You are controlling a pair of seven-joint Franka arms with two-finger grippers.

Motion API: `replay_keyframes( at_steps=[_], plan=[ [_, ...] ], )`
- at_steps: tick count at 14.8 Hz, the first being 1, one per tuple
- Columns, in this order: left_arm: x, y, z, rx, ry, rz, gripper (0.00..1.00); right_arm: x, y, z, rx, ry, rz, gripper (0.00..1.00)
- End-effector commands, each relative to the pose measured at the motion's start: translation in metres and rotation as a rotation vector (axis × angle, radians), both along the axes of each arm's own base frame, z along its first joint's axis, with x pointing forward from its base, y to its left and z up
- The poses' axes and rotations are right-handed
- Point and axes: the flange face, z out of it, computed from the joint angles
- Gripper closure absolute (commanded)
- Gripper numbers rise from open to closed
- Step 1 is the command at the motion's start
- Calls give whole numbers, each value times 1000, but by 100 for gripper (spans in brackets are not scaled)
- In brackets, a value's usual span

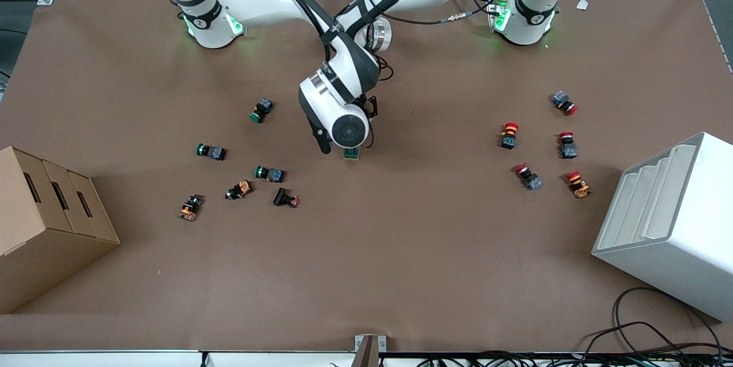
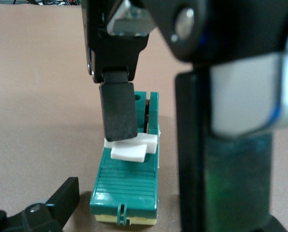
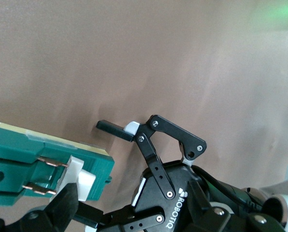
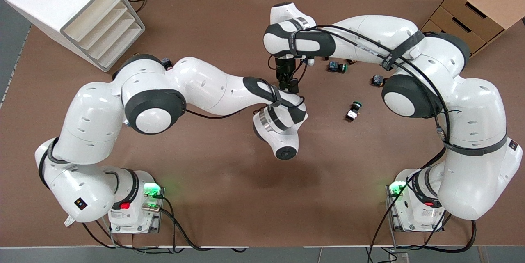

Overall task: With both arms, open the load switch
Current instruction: 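Swing the white lever over and down with the right gripper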

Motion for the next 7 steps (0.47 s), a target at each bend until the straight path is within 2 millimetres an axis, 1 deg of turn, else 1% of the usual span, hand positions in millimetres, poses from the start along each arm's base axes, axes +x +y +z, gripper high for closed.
replay_keyframes(
  at_steps=[1,2,4,5,6,7],
  plan=[
    [8,-5,4,31,-15,-22,1,-3,-1,-12,13,-1,9,0],
    [9,-5,5,32,-15,-20,1,3,-5,-9,22,-4,8,0],
    [10,-6,10,25,-17,-16,1,14,-16,2,66,0,75,0],
    [10,-6,11,23,-17,-15,1,29,-32,9,98,9,107,0],
    [10,-6,12,22,-11,-7,1,49,-51,29,151,-16,155,0],
    [10,-6,14,25,-7,0,1,62,-66,38,174,-38,201,0]
  ],
)
